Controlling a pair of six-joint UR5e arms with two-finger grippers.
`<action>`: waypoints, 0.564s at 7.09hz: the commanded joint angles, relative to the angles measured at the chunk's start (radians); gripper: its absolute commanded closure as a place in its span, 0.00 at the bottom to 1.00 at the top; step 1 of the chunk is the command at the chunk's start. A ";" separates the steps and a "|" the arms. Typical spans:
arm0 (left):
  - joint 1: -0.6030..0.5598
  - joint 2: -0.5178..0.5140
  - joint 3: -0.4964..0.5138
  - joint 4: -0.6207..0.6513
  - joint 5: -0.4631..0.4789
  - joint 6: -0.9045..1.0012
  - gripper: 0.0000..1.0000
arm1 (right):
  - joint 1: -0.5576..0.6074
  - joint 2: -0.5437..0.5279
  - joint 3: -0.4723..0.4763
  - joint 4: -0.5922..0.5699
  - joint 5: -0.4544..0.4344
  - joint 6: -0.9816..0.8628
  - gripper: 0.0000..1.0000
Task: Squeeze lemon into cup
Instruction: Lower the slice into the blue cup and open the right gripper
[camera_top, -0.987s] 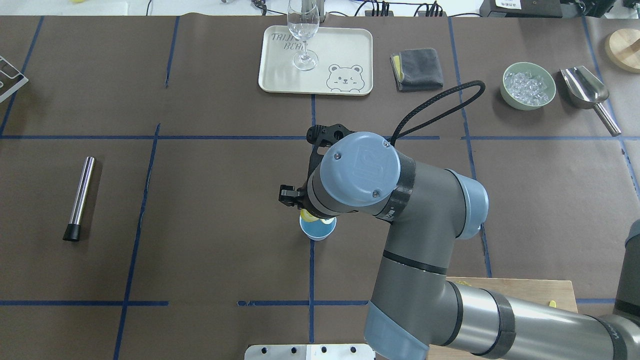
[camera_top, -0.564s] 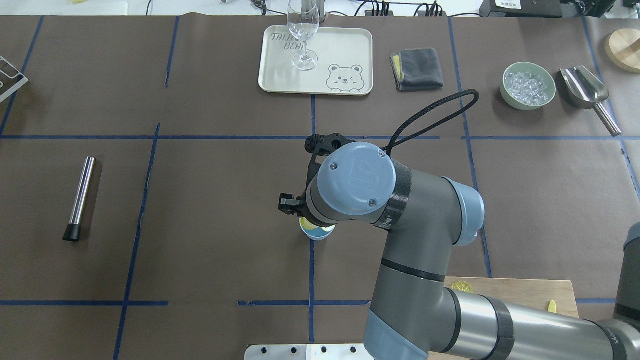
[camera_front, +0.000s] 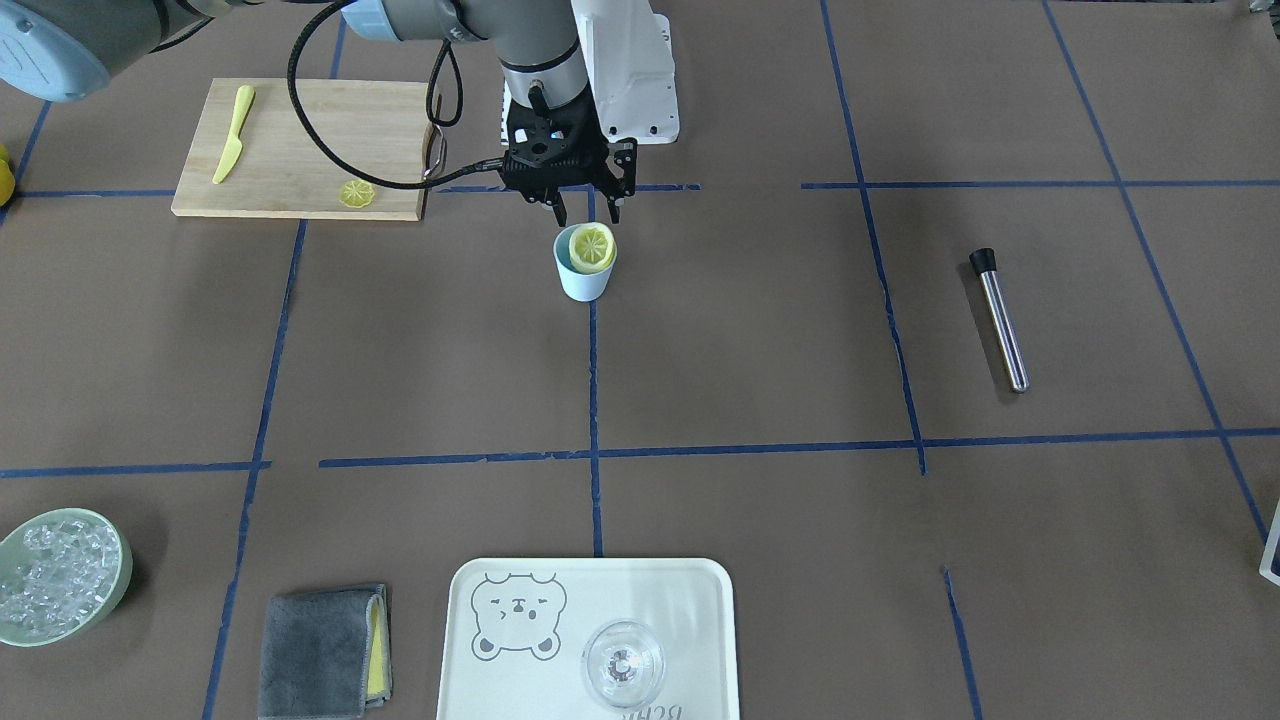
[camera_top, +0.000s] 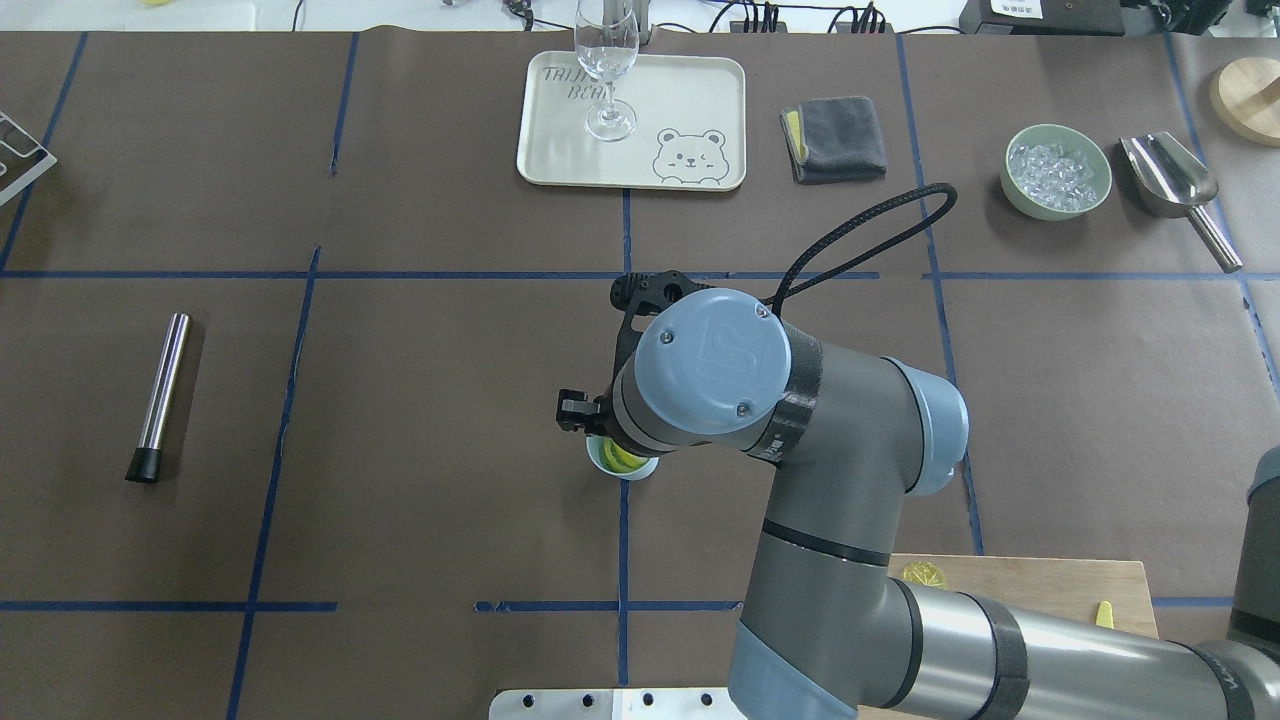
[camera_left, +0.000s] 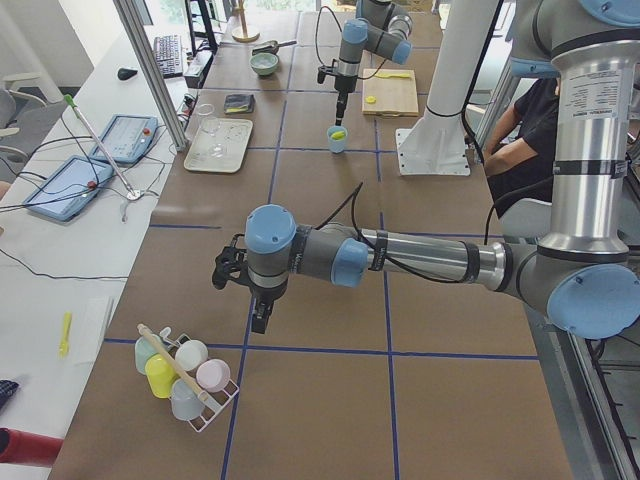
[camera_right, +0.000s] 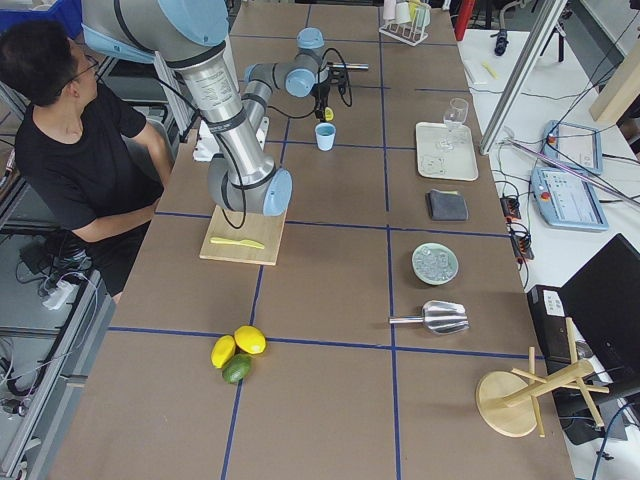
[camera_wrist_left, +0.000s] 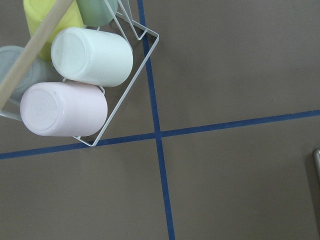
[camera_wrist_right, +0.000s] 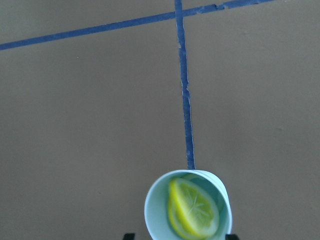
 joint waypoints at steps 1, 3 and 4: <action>0.000 0.000 0.000 0.000 0.000 0.000 0.00 | 0.001 -0.001 0.000 -0.002 0.000 0.000 0.23; 0.000 0.000 0.001 0.000 0.000 0.000 0.00 | 0.011 -0.003 0.002 -0.011 0.008 -0.002 0.00; 0.002 -0.002 0.000 0.000 0.000 0.000 0.00 | 0.045 -0.018 0.021 -0.088 0.037 -0.014 0.00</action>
